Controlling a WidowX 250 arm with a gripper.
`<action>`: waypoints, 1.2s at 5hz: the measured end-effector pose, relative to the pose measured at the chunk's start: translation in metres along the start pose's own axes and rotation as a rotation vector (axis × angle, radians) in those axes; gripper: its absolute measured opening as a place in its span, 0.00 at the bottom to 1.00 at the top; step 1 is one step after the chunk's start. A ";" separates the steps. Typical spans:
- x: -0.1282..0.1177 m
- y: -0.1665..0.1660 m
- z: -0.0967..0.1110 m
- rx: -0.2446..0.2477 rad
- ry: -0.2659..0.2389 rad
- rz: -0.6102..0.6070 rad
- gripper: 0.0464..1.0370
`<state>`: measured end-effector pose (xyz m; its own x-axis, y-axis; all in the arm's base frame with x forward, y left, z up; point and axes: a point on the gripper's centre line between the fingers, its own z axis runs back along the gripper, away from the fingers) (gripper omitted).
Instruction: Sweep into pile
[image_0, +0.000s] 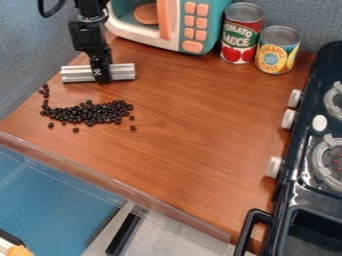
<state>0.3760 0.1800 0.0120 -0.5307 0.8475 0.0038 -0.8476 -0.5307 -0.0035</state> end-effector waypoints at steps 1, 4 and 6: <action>0.019 -0.001 0.001 0.003 0.018 0.038 0.35; 0.028 0.002 -0.002 -0.021 0.009 0.040 0.35; 0.033 0.025 -0.003 -0.039 0.015 0.062 0.35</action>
<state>0.3376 0.1951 0.0092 -0.5816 0.8134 -0.0128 -0.8124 -0.5816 -0.0420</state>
